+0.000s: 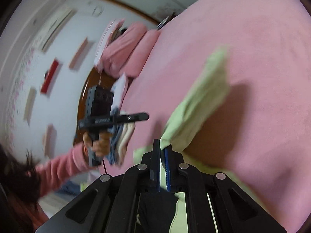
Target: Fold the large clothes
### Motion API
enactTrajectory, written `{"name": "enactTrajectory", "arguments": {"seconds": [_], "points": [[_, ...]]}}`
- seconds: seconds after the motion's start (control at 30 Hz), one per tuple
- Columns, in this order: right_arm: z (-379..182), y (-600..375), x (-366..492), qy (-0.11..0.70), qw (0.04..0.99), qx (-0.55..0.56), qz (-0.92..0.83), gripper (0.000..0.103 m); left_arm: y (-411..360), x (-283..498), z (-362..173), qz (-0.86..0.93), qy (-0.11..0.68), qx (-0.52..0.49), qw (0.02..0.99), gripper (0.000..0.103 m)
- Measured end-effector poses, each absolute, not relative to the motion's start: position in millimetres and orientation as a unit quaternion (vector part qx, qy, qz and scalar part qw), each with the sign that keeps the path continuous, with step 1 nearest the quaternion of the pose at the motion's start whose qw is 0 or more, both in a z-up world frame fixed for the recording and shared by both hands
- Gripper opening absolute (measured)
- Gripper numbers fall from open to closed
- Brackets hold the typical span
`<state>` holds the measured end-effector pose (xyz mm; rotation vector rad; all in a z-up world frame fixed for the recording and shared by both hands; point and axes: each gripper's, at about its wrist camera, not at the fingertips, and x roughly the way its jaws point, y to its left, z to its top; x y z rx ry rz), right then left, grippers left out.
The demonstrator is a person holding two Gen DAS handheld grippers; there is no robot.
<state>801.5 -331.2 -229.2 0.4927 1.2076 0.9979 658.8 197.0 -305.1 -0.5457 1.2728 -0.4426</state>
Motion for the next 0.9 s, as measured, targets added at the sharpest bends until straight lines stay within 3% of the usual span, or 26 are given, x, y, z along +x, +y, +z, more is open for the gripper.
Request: {"name": "enactTrajectory", "arguments": {"seconds": [0.13, 0.17, 0.23, 0.27, 0.3, 0.47, 0.77, 0.9], "points": [[-204, -313, 769, 0.547, 0.668, 0.175, 0.473, 0.004, 200, 655, -308, -0.181, 0.611, -0.242, 0.732, 0.006], [-204, -305, 768, 0.549, 0.665, 0.168, 0.477, 0.004, 195, 660, -314, -0.172, 0.615, -0.244, 0.730, 0.012], [-203, -293, 764, 0.553, 0.660, 0.158, 0.483, 0.004, 194, 656, -323, -0.163, 0.617, -0.254, 0.727, 0.040], [-199, -289, 755, 0.554, 0.658, 0.151, 0.487, 0.004, 195, 656, -328, -0.156, 0.618, -0.257, 0.726, 0.063], [-196, -268, 747, 0.554, 0.659, 0.141, 0.489, 0.004, 190, 658, -339, -0.152, 0.618, -0.259, 0.726, 0.068], [-179, -241, 710, 0.546, 0.663, 0.052, 0.510, 0.004, 178, 664, -352, -0.149, 0.600, -0.287, 0.732, 0.068], [-235, -202, 606, 0.583, 0.609, -0.124, 0.523, 0.004, 140, 661, -340, -0.157, 0.622, -0.226, 0.733, 0.068], [-258, -210, 581, 0.586, 0.641, -0.127, 0.479, 0.009, 110, 650, -341, -0.172, 0.634, -0.196, 0.728, 0.068]]}}
